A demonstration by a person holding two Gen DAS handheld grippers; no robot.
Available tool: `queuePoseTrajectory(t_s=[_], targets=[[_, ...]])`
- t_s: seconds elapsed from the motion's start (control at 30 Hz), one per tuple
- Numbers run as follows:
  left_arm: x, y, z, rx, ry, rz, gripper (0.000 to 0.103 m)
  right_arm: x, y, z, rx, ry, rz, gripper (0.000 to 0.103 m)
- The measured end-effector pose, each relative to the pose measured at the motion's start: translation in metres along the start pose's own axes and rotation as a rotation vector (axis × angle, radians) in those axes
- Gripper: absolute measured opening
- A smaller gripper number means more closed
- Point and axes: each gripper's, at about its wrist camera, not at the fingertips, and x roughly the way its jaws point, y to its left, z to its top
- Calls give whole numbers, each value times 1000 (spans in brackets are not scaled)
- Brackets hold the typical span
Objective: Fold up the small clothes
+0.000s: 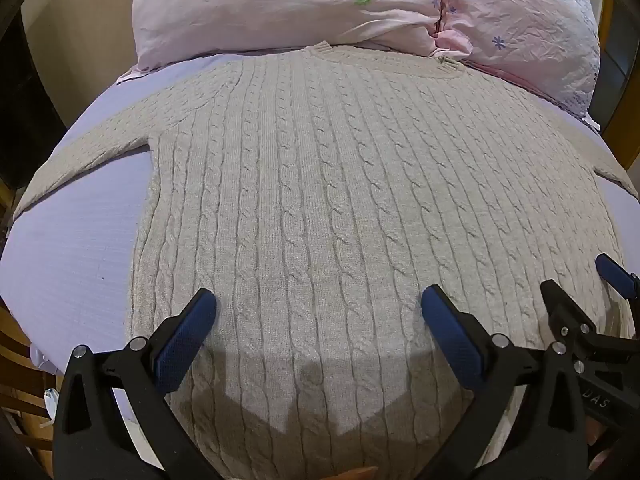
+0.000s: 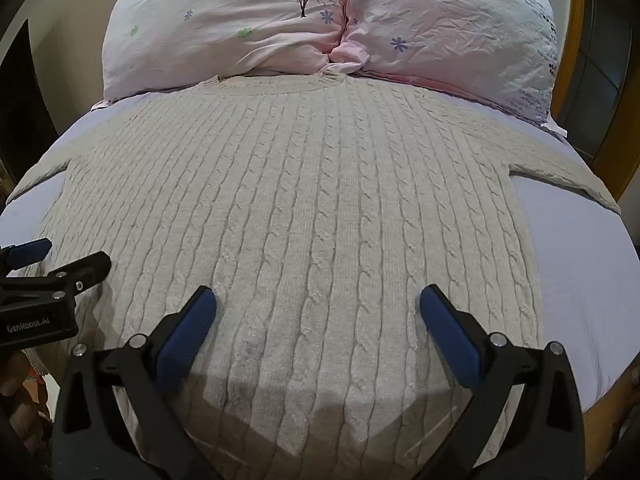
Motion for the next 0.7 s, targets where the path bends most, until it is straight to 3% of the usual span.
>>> queuePoseTrajectory(t_s=[0.7], targets=[[0,0,0,0,0,0,102,1,-2,-1,0,6,-1,101]])
